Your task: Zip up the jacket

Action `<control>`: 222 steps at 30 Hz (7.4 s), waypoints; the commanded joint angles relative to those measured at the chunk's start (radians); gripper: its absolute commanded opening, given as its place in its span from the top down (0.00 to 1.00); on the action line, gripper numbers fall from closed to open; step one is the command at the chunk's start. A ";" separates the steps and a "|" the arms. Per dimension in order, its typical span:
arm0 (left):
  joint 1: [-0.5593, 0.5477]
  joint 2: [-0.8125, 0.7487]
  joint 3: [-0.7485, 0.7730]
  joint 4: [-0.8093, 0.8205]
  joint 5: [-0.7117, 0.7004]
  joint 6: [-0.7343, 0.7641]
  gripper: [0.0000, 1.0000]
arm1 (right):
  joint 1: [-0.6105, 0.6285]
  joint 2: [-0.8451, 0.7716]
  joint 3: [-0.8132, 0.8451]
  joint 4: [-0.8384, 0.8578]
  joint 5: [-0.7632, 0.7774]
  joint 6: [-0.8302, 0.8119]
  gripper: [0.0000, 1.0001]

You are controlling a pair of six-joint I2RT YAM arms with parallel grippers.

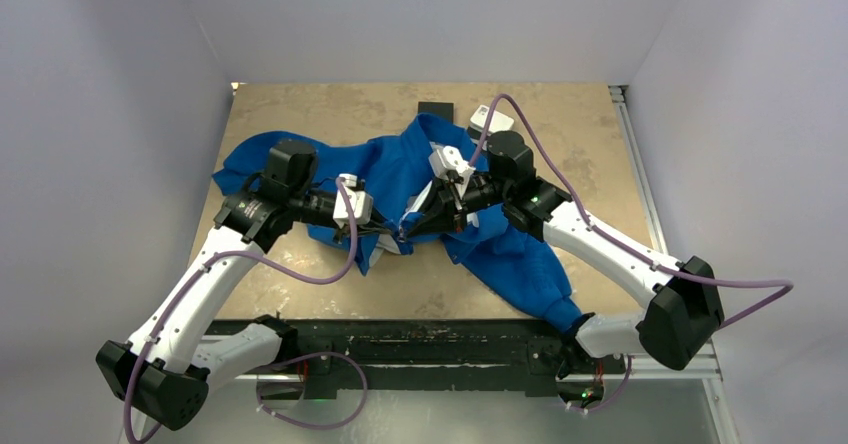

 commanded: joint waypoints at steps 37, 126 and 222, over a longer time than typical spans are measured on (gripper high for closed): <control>-0.036 -0.030 -0.024 0.014 -0.046 0.083 1.00 | 0.008 0.009 0.055 0.052 0.083 0.106 1.00; -0.190 -0.428 -0.188 0.343 -0.981 -0.361 0.01 | 0.014 0.281 0.381 0.240 0.342 0.745 1.00; -0.332 -0.396 -0.202 0.394 -0.993 -0.147 1.00 | -0.008 0.149 0.121 0.493 0.278 0.949 1.00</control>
